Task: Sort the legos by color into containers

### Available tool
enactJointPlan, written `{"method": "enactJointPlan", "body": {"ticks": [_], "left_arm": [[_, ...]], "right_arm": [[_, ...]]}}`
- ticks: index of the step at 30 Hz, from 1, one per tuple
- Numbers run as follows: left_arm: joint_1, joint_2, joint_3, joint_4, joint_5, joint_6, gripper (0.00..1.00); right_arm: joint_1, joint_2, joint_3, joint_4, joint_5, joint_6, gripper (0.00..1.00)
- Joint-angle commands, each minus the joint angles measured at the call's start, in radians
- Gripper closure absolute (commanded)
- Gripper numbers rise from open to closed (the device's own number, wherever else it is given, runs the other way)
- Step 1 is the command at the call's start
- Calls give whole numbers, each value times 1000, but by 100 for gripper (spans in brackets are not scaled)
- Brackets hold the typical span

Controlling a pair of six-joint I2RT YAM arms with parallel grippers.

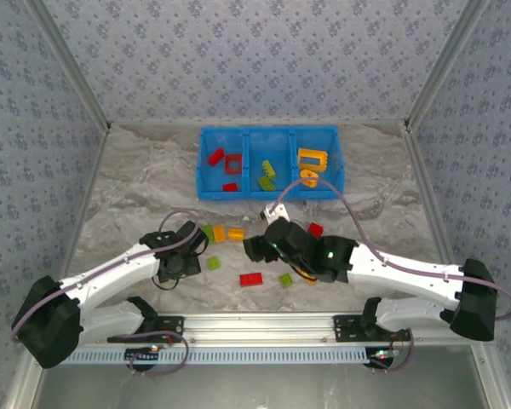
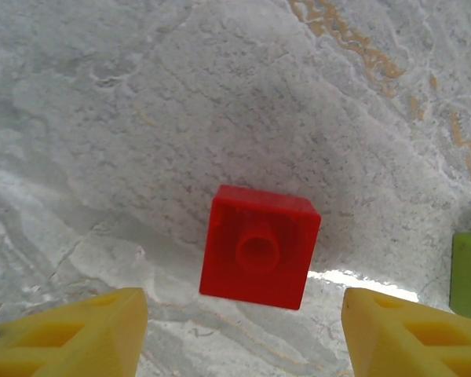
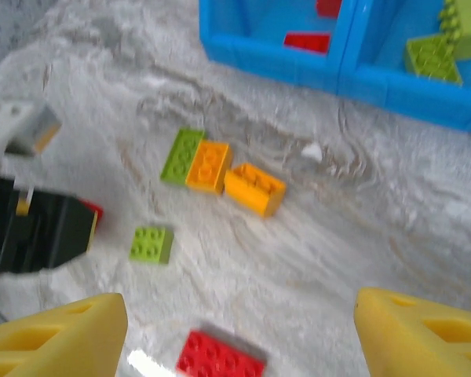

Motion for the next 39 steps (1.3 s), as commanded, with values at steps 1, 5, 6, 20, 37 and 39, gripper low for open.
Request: {"method": "enactJointPlan", "body": {"ticks": [1, 5, 6, 20, 37, 39], "left_arm": [[35, 29, -31, 64, 29, 61, 36], [66, 61, -50, 115, 35, 97, 48], [69, 67, -49, 114, 35, 104, 52], [71, 21, 121, 76, -12, 190, 75], [174, 733, 943, 91, 91, 431, 74], [197, 806, 1014, 82, 110, 447, 73]], "right_arm": [[31, -66, -43, 7, 34, 46, 22], [52, -80, -57, -8, 53, 83, 23], [55, -81, -54, -8, 58, 83, 23], [62, -85, -21, -24, 116, 93, 25], [-35, -81, 72, -172, 265, 199, 24], [-34, -87, 72, -192, 272, 210, 25]]}}
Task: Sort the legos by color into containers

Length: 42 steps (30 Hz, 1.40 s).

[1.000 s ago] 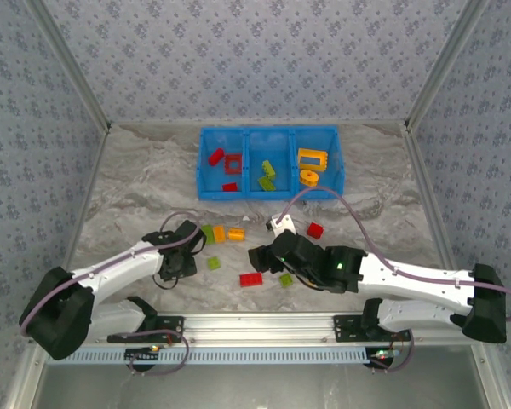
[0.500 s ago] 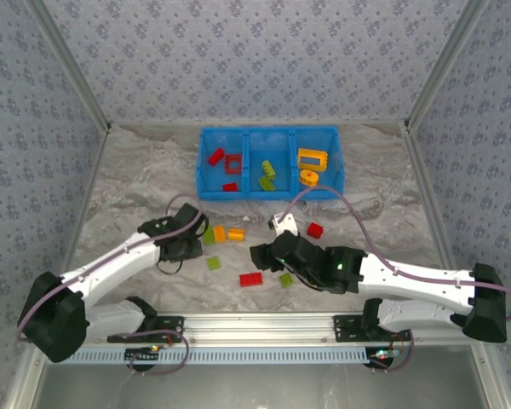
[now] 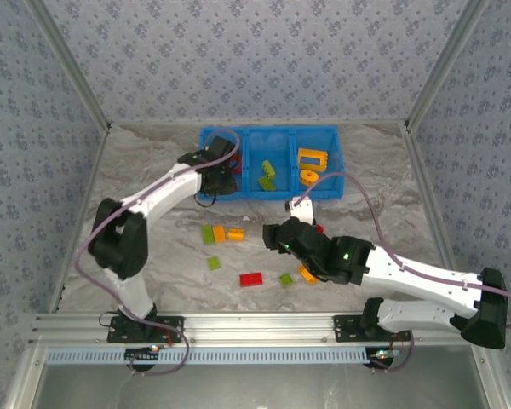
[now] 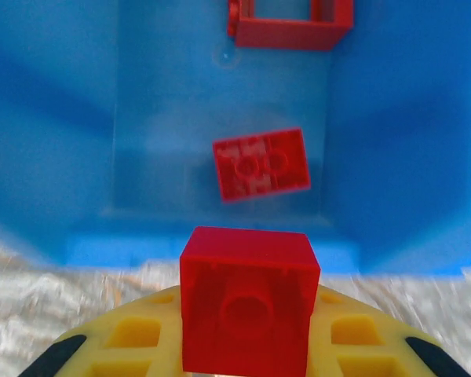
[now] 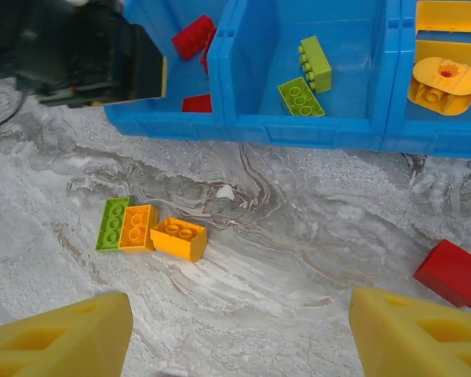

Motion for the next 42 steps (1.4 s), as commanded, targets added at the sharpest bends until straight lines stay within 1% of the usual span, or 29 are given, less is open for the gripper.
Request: {"method": "enactJointPlan", "body": {"ticks": [1, 5, 10, 13, 15, 18, 19, 22, 26, 29, 32, 34, 36, 39, 42], "left_arm": [[36, 83, 111, -35, 47, 61, 72], [58, 155, 165, -36, 101, 61, 63], [58, 148, 160, -36, 112, 51, 47], [51, 88, 128, -24, 102, 42, 42], [40, 28, 102, -15, 92, 35, 39], [3, -70, 58, -9, 59, 26, 37], [-15, -105, 36, -2, 47, 27, 37], [-106, -238, -64, 53, 5, 29, 36], [-256, -403, -212, 115, -31, 8, 36], [-380, -502, -332, 184, -39, -19, 35], [-509, -583, -462, 288, -42, -47, 36], [-600, -631, -547, 381, -53, -55, 36], [-685, -654, -599, 427, -81, -74, 36], [-752, -651, -620, 427, -113, -107, 36], [-772, -642, -621, 420, -130, -125, 36]], "right_arm": [[-3, -17, 31, -68, 52, 42, 24], [-8, -43, 22, -183, 116, 134, 24], [-55, -74, -12, -333, 128, 279, 24], [-117, -83, -31, -452, 103, 387, 24], [-184, -88, -54, -524, 58, 457, 24], [-299, -92, -102, -578, -35, 543, 21], [-329, -93, -120, -569, -65, 540, 21], [-441, -96, -152, -523, -153, 469, 21], [-539, -61, -160, -496, -249, 302, 22], [-557, -18, -177, -508, -288, 220, 21], [-565, 9, -218, -478, -342, 177, 20], [-566, 25, -233, -465, -349, 163, 19], [-576, 51, -233, -461, -343, 144, 19], [-597, 109, -221, -433, -337, 100, 18], [-617, 179, -205, -389, -348, 45, 18]]}}
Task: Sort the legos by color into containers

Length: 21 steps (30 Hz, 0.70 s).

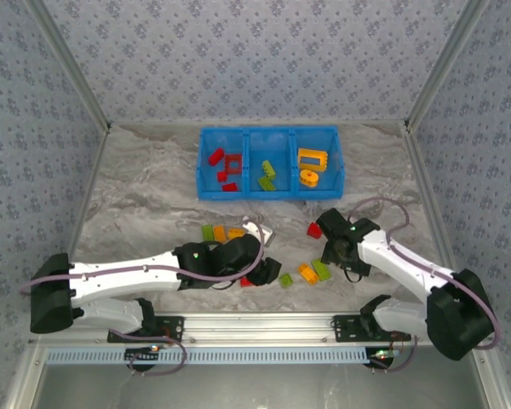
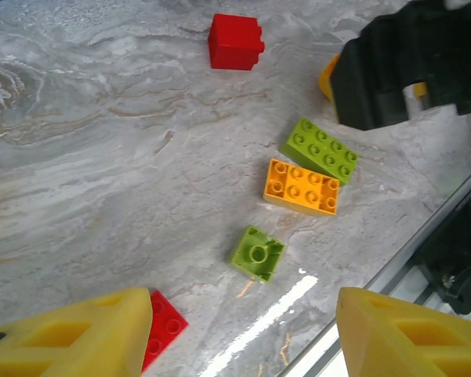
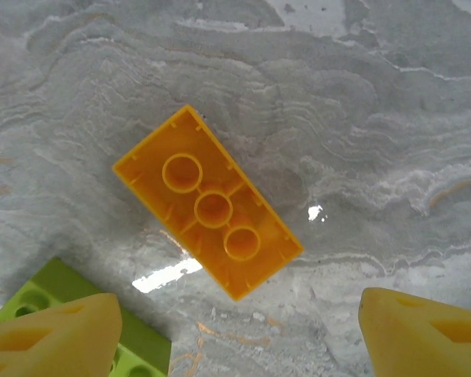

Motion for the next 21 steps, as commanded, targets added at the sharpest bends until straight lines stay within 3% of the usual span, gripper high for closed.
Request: {"method": "enactJointPlan", "body": {"ticks": [1, 6, 15, 21], "left_arm": [[-12, -16, 4, 65, -57, -43, 36], [-12, -7, 25, 66, -63, -29, 37], [-17, -3, 44, 70, -53, -22, 37], [-22, -2, 46, 78, -54, -23, 38]], "right_arm": [[-21, 66, 30, 43, -19, -86, 18], [-52, 163, 46, 74, -1, -148, 23], [-74, 210, 46, 127, 16, -186, 47], [-73, 220, 60, 140, 34, -201, 55]]}}
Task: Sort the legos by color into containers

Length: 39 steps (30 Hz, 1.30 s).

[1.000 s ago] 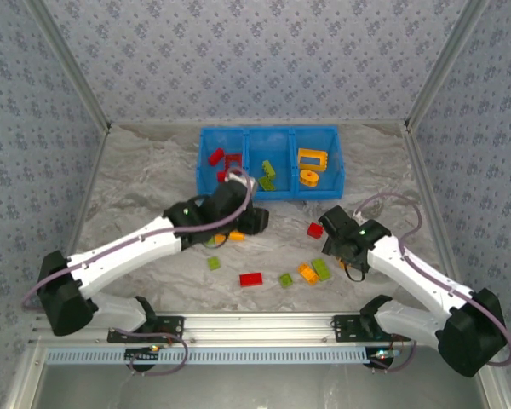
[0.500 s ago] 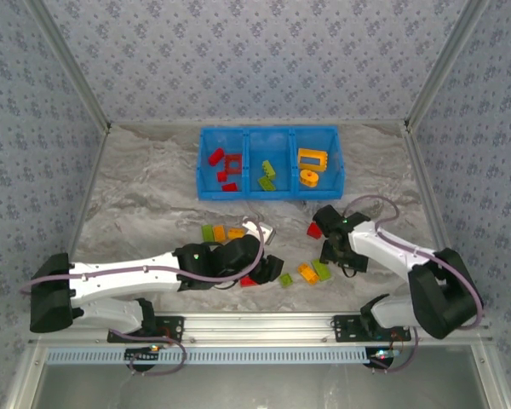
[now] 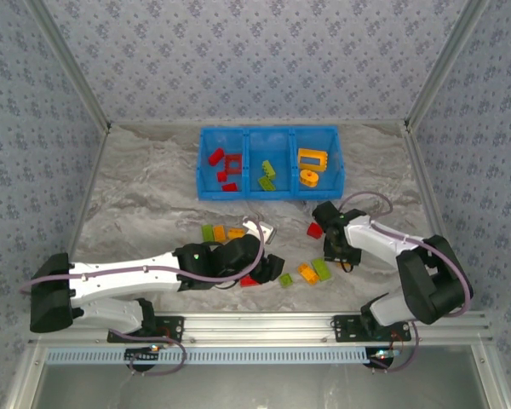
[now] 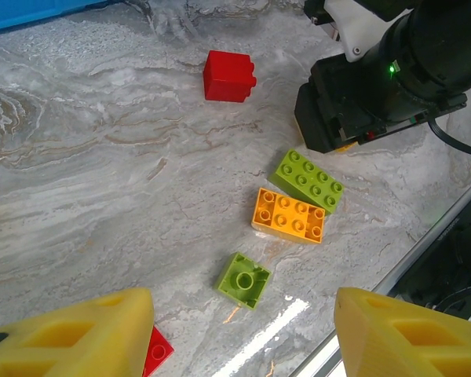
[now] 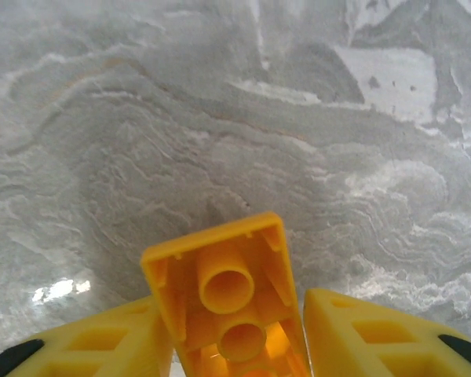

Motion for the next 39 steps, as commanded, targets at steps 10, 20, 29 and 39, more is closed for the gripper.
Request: {"method": "enactJointPlan", "body": {"ticks": [10, 20, 29, 39], "left_arm": [[-24, -6, 92, 8, -91, -2, 38], [7, 59, 260, -98, -242, 11, 37], [7, 71, 292, -132, -260, -6, 38], [6, 9, 244, -200, -288, -63, 38]], "right_arm": [[20, -150, 135, -29, 104, -29, 70], [-39, 162, 546, 52, 120, -172, 70], [-125, 553, 932, -51, 181, -196, 69], [-134, 634, 991, -64, 169, -215, 43]]}}
